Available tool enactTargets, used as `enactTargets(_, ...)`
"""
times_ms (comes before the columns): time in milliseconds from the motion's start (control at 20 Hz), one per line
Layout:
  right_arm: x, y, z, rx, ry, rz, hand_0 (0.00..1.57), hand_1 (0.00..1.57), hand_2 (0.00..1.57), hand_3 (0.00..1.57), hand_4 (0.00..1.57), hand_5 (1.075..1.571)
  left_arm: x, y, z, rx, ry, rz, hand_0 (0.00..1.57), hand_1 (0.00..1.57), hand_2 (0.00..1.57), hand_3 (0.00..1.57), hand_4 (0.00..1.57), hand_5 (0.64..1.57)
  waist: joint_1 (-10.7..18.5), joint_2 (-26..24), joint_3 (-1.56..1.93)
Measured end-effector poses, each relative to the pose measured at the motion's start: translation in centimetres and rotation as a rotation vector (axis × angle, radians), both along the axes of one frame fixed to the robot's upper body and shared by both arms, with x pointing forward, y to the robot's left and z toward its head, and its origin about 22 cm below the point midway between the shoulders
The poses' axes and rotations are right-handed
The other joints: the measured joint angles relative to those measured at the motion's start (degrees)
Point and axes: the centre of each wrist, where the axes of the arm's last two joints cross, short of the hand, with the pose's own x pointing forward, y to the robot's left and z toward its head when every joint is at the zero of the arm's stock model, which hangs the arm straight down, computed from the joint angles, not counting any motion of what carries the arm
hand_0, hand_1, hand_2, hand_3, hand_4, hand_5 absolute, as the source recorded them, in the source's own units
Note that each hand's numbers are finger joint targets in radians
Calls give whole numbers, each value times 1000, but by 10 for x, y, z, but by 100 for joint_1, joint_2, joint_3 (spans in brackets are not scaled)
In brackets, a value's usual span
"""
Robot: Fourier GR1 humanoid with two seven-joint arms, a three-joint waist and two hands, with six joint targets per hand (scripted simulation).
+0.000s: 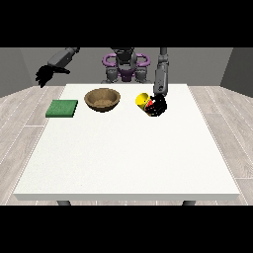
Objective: Pick the cup and pour the ball into the bowl, then pick the bowl and place it on the pad
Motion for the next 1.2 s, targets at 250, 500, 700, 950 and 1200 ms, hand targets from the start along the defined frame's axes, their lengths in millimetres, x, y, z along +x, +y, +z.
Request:
enactTargets(250,-6,-19,-21,8,107,-62,0,0,0,0,0,1558,3,-17,1,123,94,-1,1374,1374,1571,1571,1015,1531,275,-664,-14)
enactTargets(500,-25,-46,-53,25,229,-131,0,0,136,0,0,1560,6,-52,7,263,173,-44,1395,1395,1571,1571,1113,1567,705,-1401,-14)
enactTargets(700,-44,-62,-76,30,302,-191,0,0,0,0,0,1557,8,-84,13,401,222,-57,1365,1365,1571,1571,1142,1566,1049,-1822,-11)
enactTargets(950,-54,-67,-94,38,335,-228,0,0,83,0,0,1554,4,-115,18,487,248,-70,1367,1367,1571,1571,1114,1566,1264,-1984,-20)
enactTargets(1200,-71,-82,-106,50,367,-257,0,0,0,0,0,1550,-9,-152,15,609,253,-95,1202,1202,1571,1571,976,1569,1460,-2157,-20)
